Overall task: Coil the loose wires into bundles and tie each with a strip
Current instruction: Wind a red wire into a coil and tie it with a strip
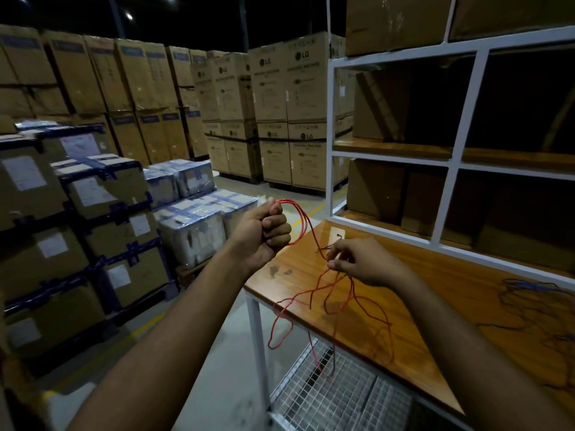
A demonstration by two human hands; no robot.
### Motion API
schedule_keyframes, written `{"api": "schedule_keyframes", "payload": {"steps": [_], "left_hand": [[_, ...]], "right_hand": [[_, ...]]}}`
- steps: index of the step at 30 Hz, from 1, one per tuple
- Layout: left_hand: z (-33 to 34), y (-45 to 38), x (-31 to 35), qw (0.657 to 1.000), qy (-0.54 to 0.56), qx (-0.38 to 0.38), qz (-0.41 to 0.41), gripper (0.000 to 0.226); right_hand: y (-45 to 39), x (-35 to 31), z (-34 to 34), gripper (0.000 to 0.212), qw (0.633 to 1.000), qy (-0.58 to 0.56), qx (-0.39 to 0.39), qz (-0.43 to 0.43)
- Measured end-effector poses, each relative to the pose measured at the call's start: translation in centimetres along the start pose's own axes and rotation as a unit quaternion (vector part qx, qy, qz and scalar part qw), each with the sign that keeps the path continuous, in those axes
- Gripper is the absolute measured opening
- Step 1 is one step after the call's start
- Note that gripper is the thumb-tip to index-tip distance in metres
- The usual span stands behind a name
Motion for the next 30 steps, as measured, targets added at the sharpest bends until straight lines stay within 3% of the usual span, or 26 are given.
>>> {"api": "schedule_keyframes", "payload": {"steps": [7, 15, 22, 25, 30], "left_hand": [[-1.0, -0.5, 0.2, 0.999, 0.026, 0.021, 0.008, 0.033], [-2.7, -0.9, -0.5, 0.998, -0.030, 0.059, 0.009, 0.039], [-4.7, -0.9, -0.9, 0.995, -0.019, 0.096, 0.015, 0.040], [-5.3, -1.1, 0.0, 0.994, -0.017, 0.102, 0.031, 0.039], [-5.9, -1.3, 1.4, 0.993, -0.006, 0.113, 0.044, 0.040]], "right_hand": [[0.7, 0.9, 1.1, 0.015, 0.995, -0.016, -0.103, -0.006], [0.7, 1.1, -1.9, 0.022, 0.985, -0.170, 0.017, -0.016], [1.8, 0.4, -5.9, 0.017, 0.971, -0.202, 0.091, -0.087], [2.3, 1.5, -6.7, 0.015, 0.942, -0.307, 0.096, -0.092], [2.5, 3.7, -5.7, 0.017, 0.903, -0.425, 0.039, -0.054]]}}
Point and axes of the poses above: each hand's wrist, its own y-axis away from the middle knuckle, its own z-axis out of the palm, x = y × z, the point moved 8 cm from there along -y, towards the middle knuckle, and after that the axes turned 13 degrees about -y, right-handed, at the moved point
